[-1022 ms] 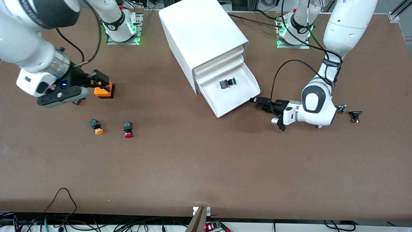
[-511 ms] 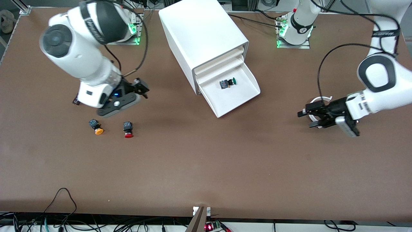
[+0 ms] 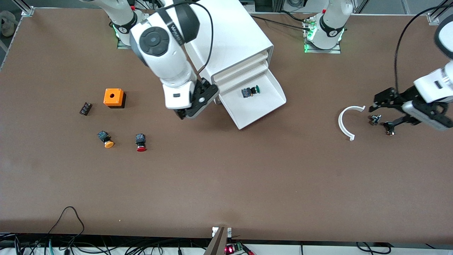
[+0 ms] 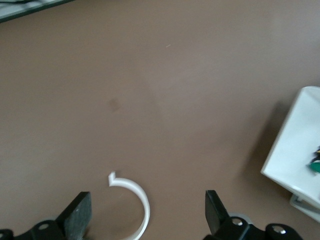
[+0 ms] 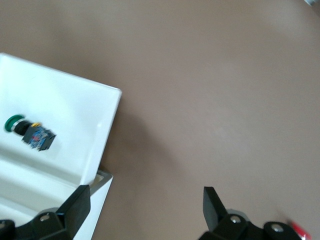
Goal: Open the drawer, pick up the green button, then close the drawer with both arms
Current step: 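Withdraw the left gripper while the right gripper reaches into the drawer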
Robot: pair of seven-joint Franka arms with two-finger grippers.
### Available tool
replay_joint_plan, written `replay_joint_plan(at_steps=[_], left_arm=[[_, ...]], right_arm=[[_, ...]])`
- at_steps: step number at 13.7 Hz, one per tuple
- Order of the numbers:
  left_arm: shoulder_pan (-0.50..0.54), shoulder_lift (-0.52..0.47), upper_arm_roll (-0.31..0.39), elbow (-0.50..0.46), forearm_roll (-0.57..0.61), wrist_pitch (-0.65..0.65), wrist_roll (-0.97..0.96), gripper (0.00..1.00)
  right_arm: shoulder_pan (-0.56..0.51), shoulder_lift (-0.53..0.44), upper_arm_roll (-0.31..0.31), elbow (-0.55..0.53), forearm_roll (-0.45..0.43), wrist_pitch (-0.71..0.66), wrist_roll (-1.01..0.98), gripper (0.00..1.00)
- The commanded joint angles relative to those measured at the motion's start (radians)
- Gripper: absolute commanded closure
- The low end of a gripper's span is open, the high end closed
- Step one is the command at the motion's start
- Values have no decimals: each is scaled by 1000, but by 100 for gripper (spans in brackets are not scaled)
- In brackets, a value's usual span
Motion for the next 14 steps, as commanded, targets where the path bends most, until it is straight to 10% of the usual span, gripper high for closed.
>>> replay_joint_plan(at_steps=[1,5,14], left_arm=[[-10,6,-11,97,141,-117,-190,0],[-22,8,-16,162,197,-225,-387,0],[-38,20,-42,174,217,-222,-548,0]], right_arm=[[16,66,47,76,4,0,-176,0],[31,184,158,148,-2,-1,-351,0],[114,293,159,176,-10,81,-504,0]])
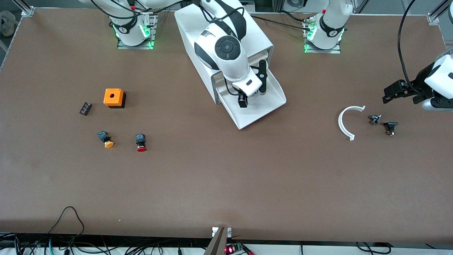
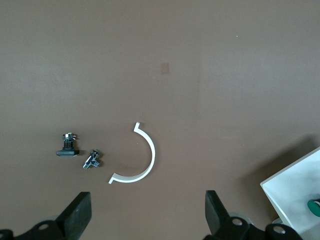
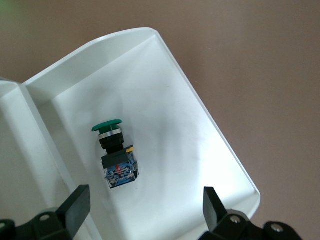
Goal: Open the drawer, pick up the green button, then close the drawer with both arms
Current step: 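Lower the right gripper onto the green button and close on it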
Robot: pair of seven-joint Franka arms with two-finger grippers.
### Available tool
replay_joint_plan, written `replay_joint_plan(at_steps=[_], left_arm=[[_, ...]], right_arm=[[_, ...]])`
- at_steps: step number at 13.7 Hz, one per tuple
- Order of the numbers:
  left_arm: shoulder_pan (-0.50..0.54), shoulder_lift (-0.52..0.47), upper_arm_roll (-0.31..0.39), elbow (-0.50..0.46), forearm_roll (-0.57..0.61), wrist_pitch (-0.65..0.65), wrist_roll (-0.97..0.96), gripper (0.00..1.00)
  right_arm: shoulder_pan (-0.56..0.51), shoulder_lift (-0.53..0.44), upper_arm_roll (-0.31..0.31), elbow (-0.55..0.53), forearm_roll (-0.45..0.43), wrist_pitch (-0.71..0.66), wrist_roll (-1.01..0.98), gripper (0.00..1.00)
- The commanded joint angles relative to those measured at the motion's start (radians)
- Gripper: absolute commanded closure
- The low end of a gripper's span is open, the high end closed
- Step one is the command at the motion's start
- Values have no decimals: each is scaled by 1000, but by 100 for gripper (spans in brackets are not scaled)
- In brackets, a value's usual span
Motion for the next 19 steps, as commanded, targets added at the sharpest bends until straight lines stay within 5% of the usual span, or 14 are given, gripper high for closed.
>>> replay_joint_plan(at_steps=[1,19], left_arm=[[-3,25,1,35,29,-23,-15,0],[-3,26,1,37,21,-26,-18,0]], right_arm=[[8,33,4,32,-9,-4,-64,0],[56,135,3,33,-65,62,-82,0]])
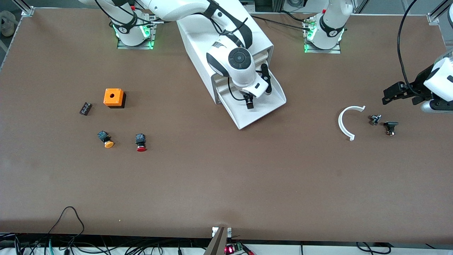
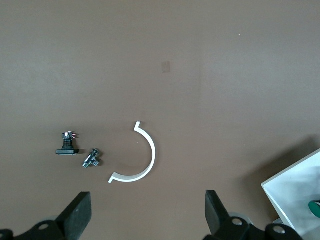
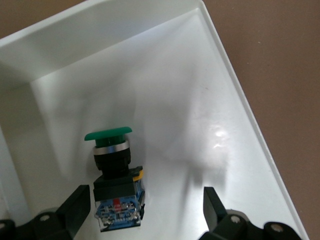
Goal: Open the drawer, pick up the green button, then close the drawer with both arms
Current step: 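Lower the right gripper onto the green button and close on it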
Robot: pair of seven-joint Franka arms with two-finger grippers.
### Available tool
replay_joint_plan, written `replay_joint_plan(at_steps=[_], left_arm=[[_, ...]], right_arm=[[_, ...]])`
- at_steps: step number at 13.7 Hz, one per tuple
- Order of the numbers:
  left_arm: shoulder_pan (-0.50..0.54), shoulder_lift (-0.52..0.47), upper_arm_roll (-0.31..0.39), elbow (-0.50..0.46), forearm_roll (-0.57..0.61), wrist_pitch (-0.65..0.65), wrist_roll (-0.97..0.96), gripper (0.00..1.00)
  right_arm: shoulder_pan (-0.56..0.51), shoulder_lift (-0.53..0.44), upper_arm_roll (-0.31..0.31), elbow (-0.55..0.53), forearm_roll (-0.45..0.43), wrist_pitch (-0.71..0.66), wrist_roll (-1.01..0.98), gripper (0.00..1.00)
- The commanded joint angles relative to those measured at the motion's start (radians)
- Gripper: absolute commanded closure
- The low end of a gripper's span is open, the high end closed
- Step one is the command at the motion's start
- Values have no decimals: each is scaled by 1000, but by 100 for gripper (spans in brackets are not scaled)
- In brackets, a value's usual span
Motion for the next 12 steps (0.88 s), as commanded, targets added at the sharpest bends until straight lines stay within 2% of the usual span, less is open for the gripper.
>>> replay_joint_plan(at_steps=[1,12], left_arm=[[-4,16,0,35,21,-25,-14,0],[-2,18,3,37,21,-25,-15,0]], right_arm=[[6,23,3,25,-23,-9,1,0],[0,53,1,38,-24,-3,2,0]])
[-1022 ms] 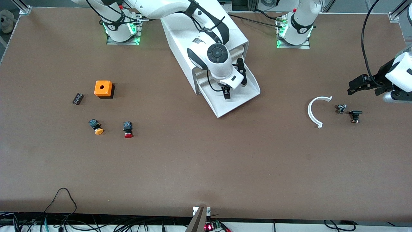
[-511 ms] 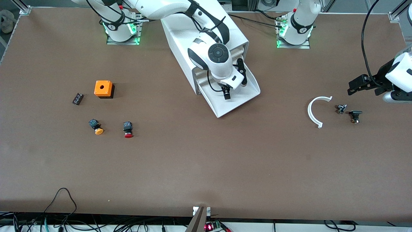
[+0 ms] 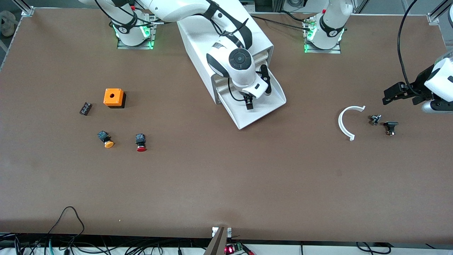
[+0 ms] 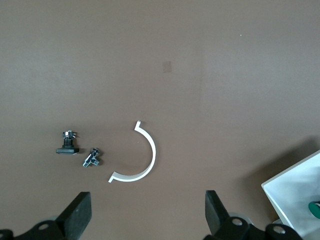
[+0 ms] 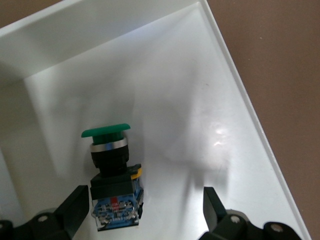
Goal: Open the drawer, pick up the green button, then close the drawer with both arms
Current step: 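Lower the right gripper onto the green button and close on it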
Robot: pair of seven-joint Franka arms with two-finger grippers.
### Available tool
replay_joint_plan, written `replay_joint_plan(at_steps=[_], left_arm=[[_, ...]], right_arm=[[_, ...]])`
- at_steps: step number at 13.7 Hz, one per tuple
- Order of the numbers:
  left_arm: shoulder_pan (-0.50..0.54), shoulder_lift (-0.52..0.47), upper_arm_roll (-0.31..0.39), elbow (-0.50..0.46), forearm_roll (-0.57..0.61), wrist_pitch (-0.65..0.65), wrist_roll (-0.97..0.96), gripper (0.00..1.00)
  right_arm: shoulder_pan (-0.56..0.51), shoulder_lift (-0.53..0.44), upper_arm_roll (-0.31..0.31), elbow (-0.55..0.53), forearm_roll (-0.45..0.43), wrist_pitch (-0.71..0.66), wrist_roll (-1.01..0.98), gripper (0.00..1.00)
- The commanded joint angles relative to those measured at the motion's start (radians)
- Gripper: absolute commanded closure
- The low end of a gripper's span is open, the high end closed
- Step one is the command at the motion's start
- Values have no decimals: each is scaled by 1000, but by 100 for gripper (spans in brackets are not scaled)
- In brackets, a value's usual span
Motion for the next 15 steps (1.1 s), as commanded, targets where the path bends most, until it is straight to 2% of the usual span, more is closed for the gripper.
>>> replay_joint_plan(at_steps=[1,4,15], left_arm=[[-3,17,1,37,21,-25,-10,0],[-4,17,1,37,21,-25,-10,0],[-3,18,1,35,21,-25,-10,0]], right_arm=[[1,53,2,52,-19,-2,-1,0],[1,83,0,103,-19,-4,1,0],[-11,73,-4,106,-15,-47,-4,0]])
